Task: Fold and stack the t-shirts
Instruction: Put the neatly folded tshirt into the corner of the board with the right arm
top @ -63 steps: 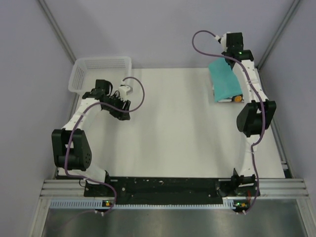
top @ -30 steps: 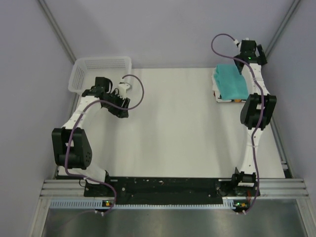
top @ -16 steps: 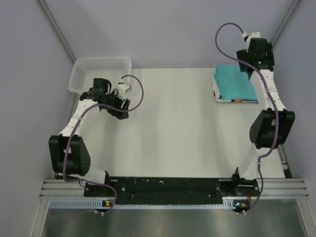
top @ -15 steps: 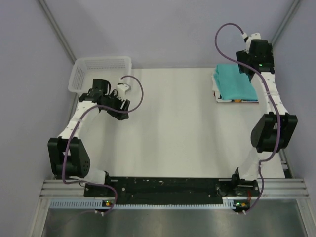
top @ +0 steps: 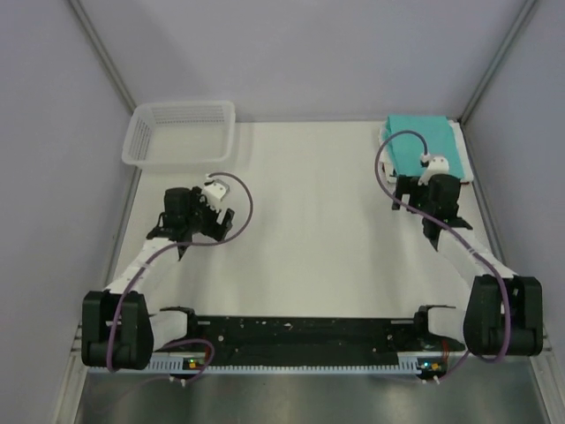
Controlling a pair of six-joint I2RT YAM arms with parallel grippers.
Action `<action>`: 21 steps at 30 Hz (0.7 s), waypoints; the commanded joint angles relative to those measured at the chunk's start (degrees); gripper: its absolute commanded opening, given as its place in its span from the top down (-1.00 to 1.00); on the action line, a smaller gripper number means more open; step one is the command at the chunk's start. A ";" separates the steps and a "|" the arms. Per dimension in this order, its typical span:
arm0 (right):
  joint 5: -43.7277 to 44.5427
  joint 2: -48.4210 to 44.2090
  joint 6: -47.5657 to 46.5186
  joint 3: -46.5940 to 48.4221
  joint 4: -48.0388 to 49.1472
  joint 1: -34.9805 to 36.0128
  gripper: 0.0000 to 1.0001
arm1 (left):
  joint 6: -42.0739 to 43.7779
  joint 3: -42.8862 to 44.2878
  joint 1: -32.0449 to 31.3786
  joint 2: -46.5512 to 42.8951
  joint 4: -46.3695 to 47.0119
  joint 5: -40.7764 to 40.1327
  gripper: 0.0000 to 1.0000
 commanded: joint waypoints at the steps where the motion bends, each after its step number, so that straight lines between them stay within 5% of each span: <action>1: -2.35 -6.74 7.78 -9.88 19.06 0.49 -0.98 | -11.07 -11.02 -0.16 -2.42 36.15 -6.68 -0.84; 4: 0.89 -7.53 8.05 -16.21 24.25 2.42 -0.98 | -15.67 -17.36 -0.16 -0.06 50.60 -8.81 -0.95; 12: 7.94 -11.84 5.50 -31.42 42.34 3.57 -0.97 | -18.40 -21.41 0.36 6.27 63.10 -8.21 -0.98; 15: 8.46 -14.03 5.50 -33.45 44.03 3.65 -0.97 | -18.31 -25.81 0.63 9.26 76.70 -6.79 -0.97; 21: 10.84 -15.45 5.85 -34.60 44.75 4.09 -0.97 | -18.39 -25.29 0.72 8.30 73.66 -7.93 -0.98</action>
